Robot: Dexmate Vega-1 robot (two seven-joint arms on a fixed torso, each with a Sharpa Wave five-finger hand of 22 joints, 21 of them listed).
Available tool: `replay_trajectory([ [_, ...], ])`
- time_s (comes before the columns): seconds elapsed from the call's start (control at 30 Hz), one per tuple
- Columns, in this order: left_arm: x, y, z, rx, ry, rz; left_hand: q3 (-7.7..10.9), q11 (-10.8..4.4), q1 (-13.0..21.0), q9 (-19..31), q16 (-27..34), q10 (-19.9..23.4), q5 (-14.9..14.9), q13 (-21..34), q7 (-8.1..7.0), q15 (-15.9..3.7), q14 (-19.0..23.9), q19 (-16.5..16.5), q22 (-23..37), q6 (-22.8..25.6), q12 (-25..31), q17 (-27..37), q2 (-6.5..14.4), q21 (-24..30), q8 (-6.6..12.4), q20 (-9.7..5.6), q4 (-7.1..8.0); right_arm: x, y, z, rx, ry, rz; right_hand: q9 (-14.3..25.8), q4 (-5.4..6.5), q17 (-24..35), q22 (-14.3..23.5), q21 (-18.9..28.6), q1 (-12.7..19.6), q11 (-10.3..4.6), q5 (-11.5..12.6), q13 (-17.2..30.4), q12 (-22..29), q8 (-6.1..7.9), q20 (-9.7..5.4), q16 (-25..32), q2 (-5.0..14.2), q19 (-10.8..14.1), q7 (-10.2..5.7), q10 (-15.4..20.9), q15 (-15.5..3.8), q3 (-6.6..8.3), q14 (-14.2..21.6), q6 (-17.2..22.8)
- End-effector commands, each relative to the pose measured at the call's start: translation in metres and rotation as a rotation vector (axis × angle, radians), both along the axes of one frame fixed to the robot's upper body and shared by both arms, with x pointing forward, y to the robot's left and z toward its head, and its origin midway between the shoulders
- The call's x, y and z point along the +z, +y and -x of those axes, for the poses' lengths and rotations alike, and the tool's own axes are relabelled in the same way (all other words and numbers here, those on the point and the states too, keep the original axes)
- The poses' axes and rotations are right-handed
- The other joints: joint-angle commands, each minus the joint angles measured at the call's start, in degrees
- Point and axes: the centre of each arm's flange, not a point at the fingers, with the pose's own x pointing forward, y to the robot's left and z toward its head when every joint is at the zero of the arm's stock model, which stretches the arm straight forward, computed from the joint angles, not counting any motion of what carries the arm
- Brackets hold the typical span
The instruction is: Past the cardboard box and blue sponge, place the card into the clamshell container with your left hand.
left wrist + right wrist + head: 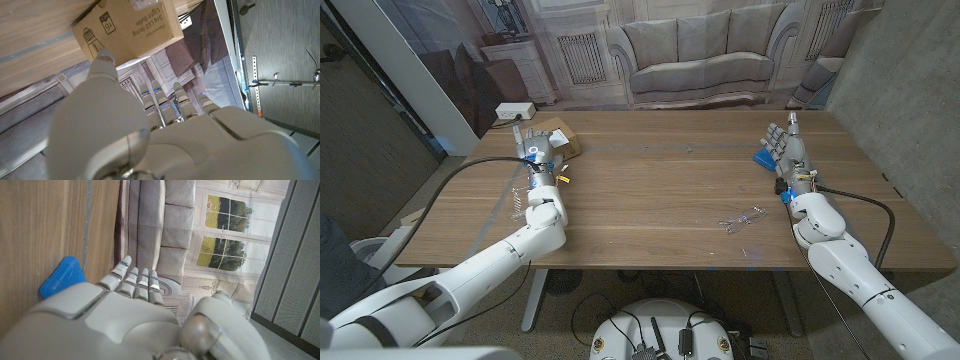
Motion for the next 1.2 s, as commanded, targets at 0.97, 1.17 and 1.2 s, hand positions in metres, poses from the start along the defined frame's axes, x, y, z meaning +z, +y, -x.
replay_trajectory([
  [0.97,0.001,-0.012,-0.016,0.028,-0.055,-0.042,0.81,0.07,2.6,0.2,0.4,1.8,-0.8,0.3,-0.2,-4.75,1.9,0.9,0.1,2.2,-0.2,0.1,1.1,0.5,-0.2,-0.05,-0.47,-0.002,-0.002,0.004,-0.009,-0.005,-0.013,0.1,0.11,0.2,0.1,-0.8,0.3,-0.11,-0.3,0.3,-0.1,-0.11,-0.86,-0.2,0.42,0.9,0.19,0.6,0.01,-0.47,0.3,0.4],
  [1.17,0.0,-0.011,-0.018,0.034,-0.059,-0.041,1.24,0.06,3.6,0.2,0.4,2.3,-1.0,0.3,-0.18,-4.72,2.2,1.3,0.1,2.4,-0.1,0.0,1.4,0.6,-0.22,0.02,-0.84,-0.003,-0.003,0.005,-0.012,-0.003,-0.015,0.1,0.09,0.2,0.1,-0.9,0.3,-0.09,-0.3,0.3,-0.1,-0.11,-0.83,-0.2,0.43,1.0,0.18,0.6,0.03,-0.51,0.3,0.4],
  [1.2,-0.001,-0.011,-0.018,0.035,-0.057,-0.04,1.32,0.05,3.7,0.2,0.4,2.4,-1.0,0.3,-0.12,-4.67,2.3,1.3,0.1,2.5,-0.1,0.0,1.5,0.6,-0.23,0.08,-0.9,-0.003,-0.003,0.005,-0.011,-0.003,-0.016,0.1,0.09,0.2,0.1,-0.9,0.3,-0.12,-0.3,0.3,-0.1,-0.12,-0.82,-0.2,0.43,1.0,0.16,0.6,-0.01,-0.52,0.3,0.4],
])
